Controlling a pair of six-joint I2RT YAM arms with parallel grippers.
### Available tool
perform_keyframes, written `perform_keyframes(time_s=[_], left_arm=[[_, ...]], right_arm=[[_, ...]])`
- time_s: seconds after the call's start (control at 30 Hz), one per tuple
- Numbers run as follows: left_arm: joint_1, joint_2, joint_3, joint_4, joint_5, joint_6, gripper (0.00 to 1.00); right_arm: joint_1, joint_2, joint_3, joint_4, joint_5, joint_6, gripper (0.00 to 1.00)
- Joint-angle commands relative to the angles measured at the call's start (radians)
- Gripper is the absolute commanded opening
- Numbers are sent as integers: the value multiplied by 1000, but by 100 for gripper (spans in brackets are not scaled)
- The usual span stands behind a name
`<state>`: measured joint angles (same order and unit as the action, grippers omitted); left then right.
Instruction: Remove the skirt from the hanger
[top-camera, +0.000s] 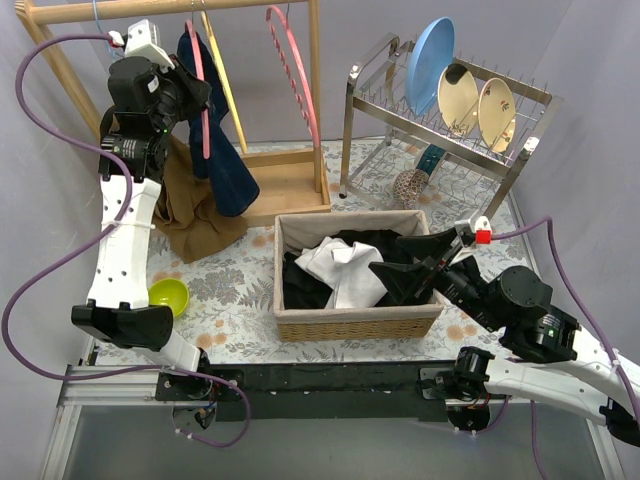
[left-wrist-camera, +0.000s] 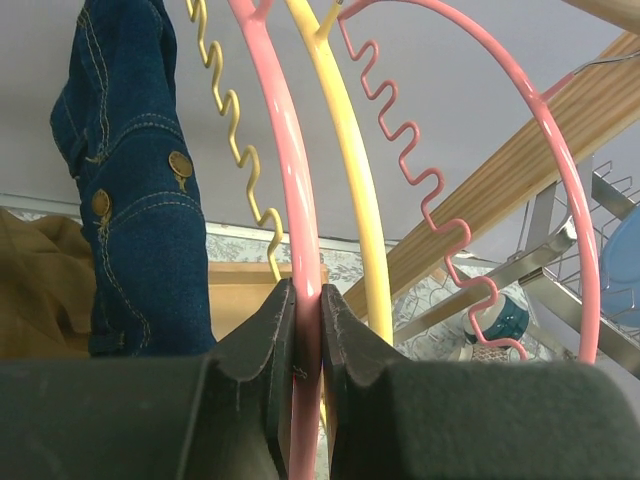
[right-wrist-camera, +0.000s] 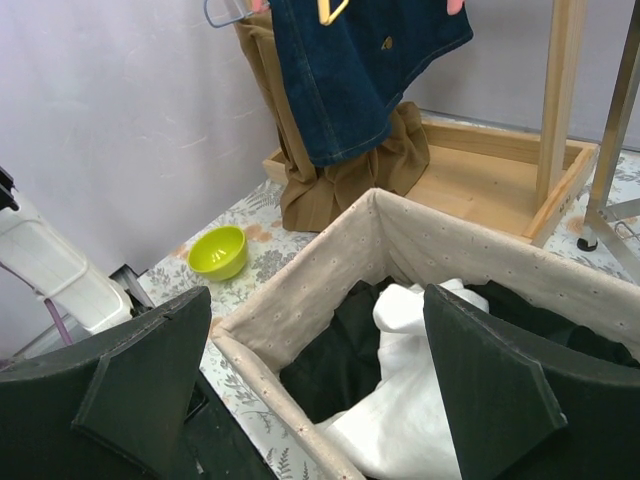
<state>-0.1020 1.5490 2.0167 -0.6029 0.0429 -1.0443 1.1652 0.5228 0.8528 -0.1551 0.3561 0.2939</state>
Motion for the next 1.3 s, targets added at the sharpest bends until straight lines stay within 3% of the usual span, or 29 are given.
perform_keyframes(time_s=[0.0,0.27,0.57,0.77,1.27], left_arm=[[-2,-17,99,22,-6,52,0],[-2,-15,200,-1,35,26,0],[-1,-72,146,14,32,26,0],[-1,-116,67,115,-61,3,0],[-1,-129,37,273,-3,-114,0]], right_arm=[[-1,20,28,54,-19,11,94],[-1,19,31,49,-20,25,93],[-1,22,32,43,-32,44,92],[-1,22,31,46,-45,53,92],[-1,8,26,37,-29,47,92]])
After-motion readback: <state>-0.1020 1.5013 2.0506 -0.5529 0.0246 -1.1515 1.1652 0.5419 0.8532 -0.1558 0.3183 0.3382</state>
